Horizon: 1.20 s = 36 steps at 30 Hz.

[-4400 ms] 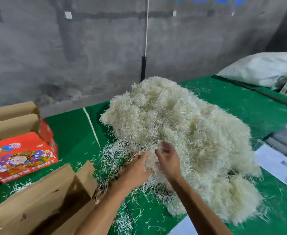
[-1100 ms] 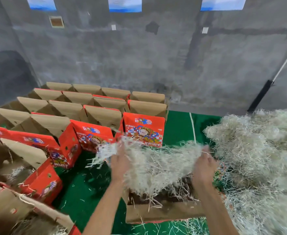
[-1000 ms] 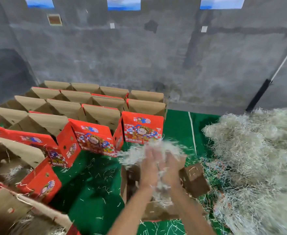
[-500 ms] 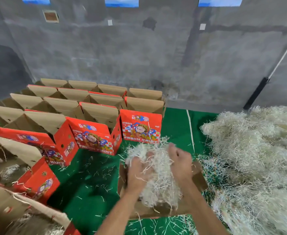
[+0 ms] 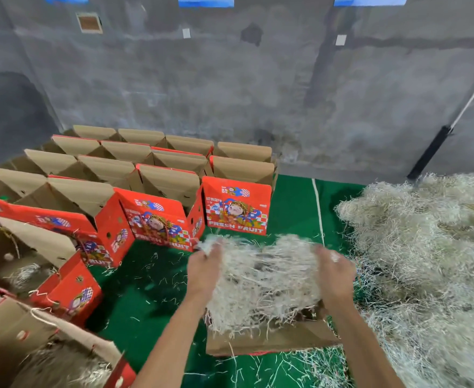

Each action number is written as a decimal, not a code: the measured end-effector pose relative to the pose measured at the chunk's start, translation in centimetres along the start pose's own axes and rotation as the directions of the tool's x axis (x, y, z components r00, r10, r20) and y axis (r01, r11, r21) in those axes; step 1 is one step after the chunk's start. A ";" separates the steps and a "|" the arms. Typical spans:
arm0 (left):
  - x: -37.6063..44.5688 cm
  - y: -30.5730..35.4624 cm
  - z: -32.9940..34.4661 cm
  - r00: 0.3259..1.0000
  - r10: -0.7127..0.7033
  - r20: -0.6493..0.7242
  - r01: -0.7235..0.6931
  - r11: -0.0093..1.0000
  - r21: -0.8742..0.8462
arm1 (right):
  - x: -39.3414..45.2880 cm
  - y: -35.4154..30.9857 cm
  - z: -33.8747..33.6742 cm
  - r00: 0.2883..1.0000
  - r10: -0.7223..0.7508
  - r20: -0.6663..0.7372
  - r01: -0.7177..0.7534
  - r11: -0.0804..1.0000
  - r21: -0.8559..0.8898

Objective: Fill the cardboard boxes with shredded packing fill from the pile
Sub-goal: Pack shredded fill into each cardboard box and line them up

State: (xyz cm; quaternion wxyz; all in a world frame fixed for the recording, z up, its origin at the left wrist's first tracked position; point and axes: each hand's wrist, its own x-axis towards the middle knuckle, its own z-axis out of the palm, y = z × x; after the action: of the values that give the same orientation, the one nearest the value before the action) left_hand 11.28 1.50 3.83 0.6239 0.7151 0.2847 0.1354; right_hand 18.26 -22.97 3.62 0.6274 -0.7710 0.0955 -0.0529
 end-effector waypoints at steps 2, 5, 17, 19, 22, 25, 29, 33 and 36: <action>-1.1 0.2 -0.2 0.994 -0.026 -0.105 0.021 0.999 -0.045 | 0.2 -0.1 -0.8 0.992 0.117 -0.047 -0.114 0.991 0.064; -3.9 -0.8 4.7 0.994 -0.023 0.107 0.027 0.999 -0.036 | -2.5 -0.3 3.1 0.931 0.138 0.338 -0.099 0.987 -0.129; -2.9 0.3 6.6 0.968 -0.151 0.200 0.157 0.987 -0.014 | -4.9 2.8 6.0 0.781 0.346 0.520 -0.514 0.829 0.220; -4.3 -1.6 7.0 0.973 -0.096 0.210 0.081 0.994 0.077 | -4.8 2.5 6.8 0.798 0.364 0.480 -0.561 0.740 0.372; -6.2 -5.2 8.2 0.982 0.011 0.188 -0.010 1.000 -0.010 | -4.7 2.4 6.9 0.934 0.286 0.213 -0.330 0.920 0.213; -5.5 -4.5 7.1 0.997 -0.063 0.047 0.064 0.998 -0.026 | -3.8 2.3 5.7 0.973 0.216 0.085 -0.219 0.975 0.027; -2.4 -3.1 2.5 0.949 0.151 -0.276 -0.199 0.968 -0.152 | -2.0 2.8 1.3 0.965 0.215 -0.147 -0.185 0.963 0.197; -5.4 -3.4 6.4 0.994 0.018 0.110 -0.015 0.999 -0.034 | -4.5 2.3 3.4 0.949 0.212 0.235 -0.243 0.964 0.111; -6.7 -3.7 8.6 0.960 -0.190 0.206 0.186 0.982 0.035 | -5.5 2.1 4.3 0.943 0.148 0.297 -0.144 0.989 -0.034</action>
State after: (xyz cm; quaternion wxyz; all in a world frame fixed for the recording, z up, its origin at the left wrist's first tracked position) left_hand 9.76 -9.10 -0.24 0.6549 0.6998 0.2853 -0.0024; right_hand 13.61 -18.09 0.89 0.6320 -0.7648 0.0569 0.1113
